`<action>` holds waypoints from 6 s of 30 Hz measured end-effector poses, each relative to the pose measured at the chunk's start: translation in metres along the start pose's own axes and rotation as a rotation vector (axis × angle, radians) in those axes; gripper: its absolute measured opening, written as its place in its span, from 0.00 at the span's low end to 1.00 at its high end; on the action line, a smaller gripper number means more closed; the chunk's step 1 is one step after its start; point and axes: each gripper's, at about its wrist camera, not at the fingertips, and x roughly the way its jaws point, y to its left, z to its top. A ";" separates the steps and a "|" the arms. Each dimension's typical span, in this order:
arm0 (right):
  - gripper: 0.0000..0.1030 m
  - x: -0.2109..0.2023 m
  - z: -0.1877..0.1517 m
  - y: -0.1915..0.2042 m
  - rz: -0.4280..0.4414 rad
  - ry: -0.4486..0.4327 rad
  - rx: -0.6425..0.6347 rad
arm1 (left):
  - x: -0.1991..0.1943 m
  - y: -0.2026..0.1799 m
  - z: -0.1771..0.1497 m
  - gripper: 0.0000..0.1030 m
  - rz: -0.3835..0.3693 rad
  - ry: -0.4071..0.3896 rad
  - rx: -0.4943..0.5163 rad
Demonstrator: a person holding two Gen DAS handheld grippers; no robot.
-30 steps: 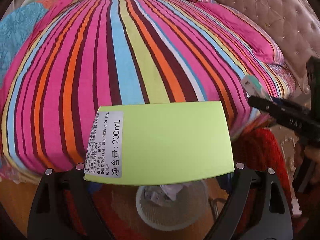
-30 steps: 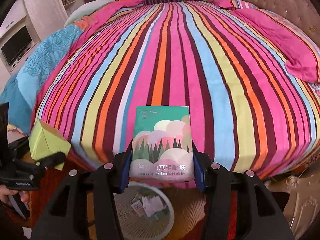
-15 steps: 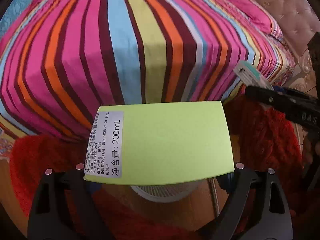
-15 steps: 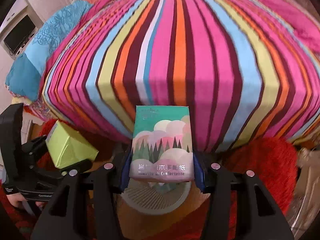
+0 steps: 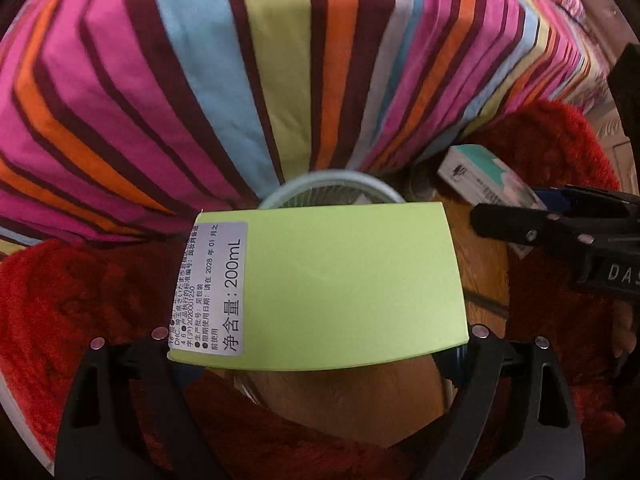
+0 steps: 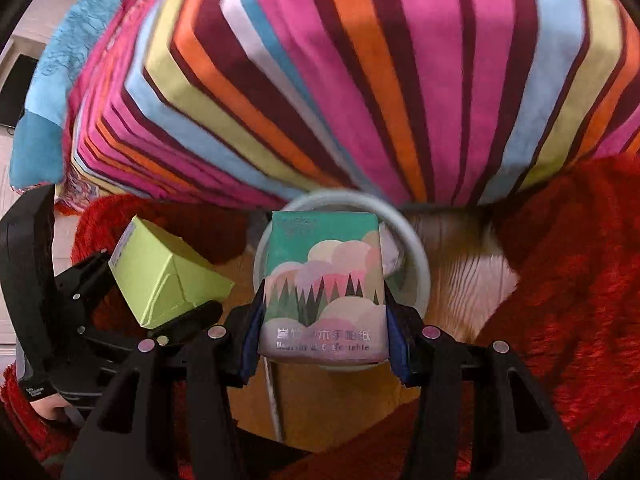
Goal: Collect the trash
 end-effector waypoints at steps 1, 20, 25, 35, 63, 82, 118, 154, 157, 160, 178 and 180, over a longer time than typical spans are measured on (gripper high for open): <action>0.47 0.005 0.001 0.000 0.004 0.021 0.004 | 0.006 0.000 0.000 0.83 0.003 0.026 0.003; 0.47 0.088 0.001 -0.021 0.083 0.321 0.184 | 0.073 -0.004 -0.003 0.83 -0.009 0.317 0.023; 0.47 0.100 0.002 -0.023 0.081 0.357 0.192 | 0.086 0.001 -0.003 0.83 -0.021 0.364 -0.011; 0.83 0.116 0.003 -0.027 0.053 0.416 0.208 | 0.097 0.002 -0.003 0.84 -0.028 0.421 -0.030; 0.92 0.115 0.003 -0.030 0.041 0.411 0.227 | 0.094 0.010 -0.001 0.88 0.006 0.400 -0.073; 0.92 0.092 0.006 -0.026 -0.050 0.316 0.169 | 0.067 0.023 0.003 0.88 0.035 0.279 -0.157; 0.92 -0.043 0.027 0.014 -0.189 -0.216 0.023 | -0.051 0.042 0.018 0.88 0.141 -0.195 -0.268; 0.92 -0.172 0.051 0.061 -0.211 -0.707 -0.108 | -0.187 0.043 0.069 0.88 0.170 -0.571 -0.299; 0.92 -0.178 0.054 0.064 -0.208 -0.732 -0.117 | -0.194 0.044 0.074 0.88 0.153 -0.591 -0.312; 0.92 -0.184 0.057 0.067 -0.212 -0.755 -0.130 | -0.200 0.043 0.077 0.88 0.157 -0.609 -0.313; 0.92 -0.206 0.067 0.066 -0.249 -0.833 -0.153 | -0.236 0.040 0.094 0.88 0.186 -0.713 -0.295; 0.92 -0.206 0.068 0.068 -0.252 -0.835 -0.155 | -0.237 0.039 0.095 0.88 0.195 -0.713 -0.292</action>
